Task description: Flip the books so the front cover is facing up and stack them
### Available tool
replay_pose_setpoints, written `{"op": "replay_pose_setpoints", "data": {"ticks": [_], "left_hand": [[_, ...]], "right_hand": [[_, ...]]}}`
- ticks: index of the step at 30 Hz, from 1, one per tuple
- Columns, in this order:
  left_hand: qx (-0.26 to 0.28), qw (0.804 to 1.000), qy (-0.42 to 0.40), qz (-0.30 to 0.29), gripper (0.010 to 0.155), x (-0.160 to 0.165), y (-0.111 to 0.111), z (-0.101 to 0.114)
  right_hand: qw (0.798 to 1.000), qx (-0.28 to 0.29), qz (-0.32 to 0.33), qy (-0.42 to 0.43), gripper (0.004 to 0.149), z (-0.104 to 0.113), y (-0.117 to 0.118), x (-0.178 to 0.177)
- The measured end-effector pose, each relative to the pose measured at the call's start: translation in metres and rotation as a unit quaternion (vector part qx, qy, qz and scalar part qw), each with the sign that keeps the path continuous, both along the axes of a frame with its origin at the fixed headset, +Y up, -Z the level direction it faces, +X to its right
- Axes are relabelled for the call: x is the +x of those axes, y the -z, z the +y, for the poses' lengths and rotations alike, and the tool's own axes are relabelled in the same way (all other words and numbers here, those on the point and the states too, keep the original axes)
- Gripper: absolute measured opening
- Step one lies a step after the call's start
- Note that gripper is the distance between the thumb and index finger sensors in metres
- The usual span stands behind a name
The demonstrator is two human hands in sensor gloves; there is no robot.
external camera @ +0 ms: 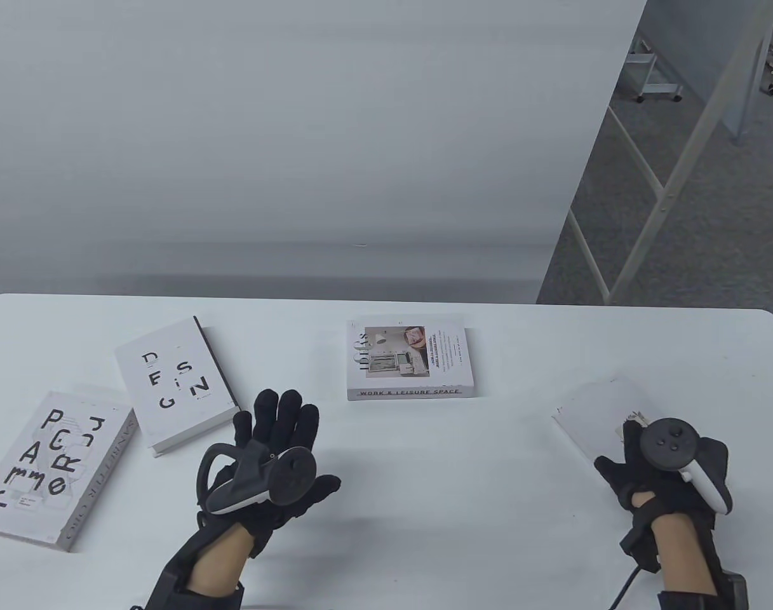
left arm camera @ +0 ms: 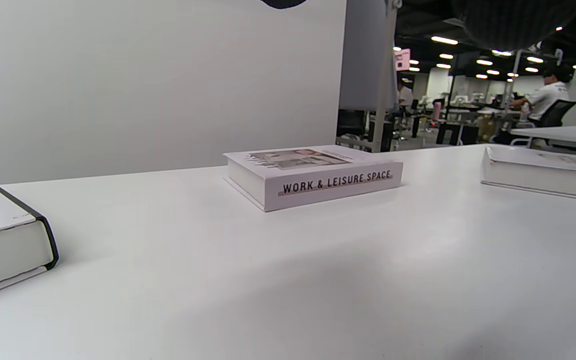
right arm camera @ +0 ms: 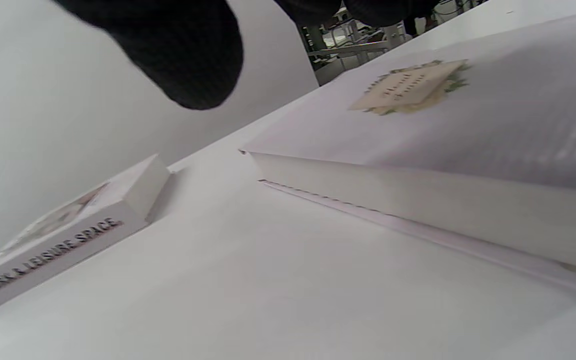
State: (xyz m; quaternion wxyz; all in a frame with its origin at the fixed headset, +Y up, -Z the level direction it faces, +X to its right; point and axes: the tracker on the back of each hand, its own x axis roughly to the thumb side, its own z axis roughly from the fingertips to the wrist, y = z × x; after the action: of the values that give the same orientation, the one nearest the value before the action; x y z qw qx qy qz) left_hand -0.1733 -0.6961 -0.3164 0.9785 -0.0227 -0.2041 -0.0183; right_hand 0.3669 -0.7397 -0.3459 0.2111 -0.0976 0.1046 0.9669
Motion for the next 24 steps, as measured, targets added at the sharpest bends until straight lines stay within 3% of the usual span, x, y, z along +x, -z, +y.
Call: {"op": "replay_pose_setpoints", "data": {"ticks": [4,8,12,24], "left_hand": [[-0.018,1.000,-0.005,-0.003,0.102,-0.001,0.000,-0.002],[-0.022,1.000,-0.006,-0.005,0.103,-0.002,0.001,-0.004],[-0.023,1.000,-0.004,-0.005,0.103,-0.002,0.000,-0.003],[-0.038,0.999,0.003,0.005,0.102,-0.003,0.001,-0.004]], "right_hand": [[0.994,-0.060,-0.035,-0.085,0.071,-0.014,0.002,0.010],[0.998,-0.039,-0.043,-0.036,0.066,-0.024,0.003,0.022],[0.997,-0.058,-0.044,-0.024,0.060,-0.039,0.004,0.033],[0.993,-0.052,0.007,-0.103,0.058,-0.027,0.008,0.010]]}}
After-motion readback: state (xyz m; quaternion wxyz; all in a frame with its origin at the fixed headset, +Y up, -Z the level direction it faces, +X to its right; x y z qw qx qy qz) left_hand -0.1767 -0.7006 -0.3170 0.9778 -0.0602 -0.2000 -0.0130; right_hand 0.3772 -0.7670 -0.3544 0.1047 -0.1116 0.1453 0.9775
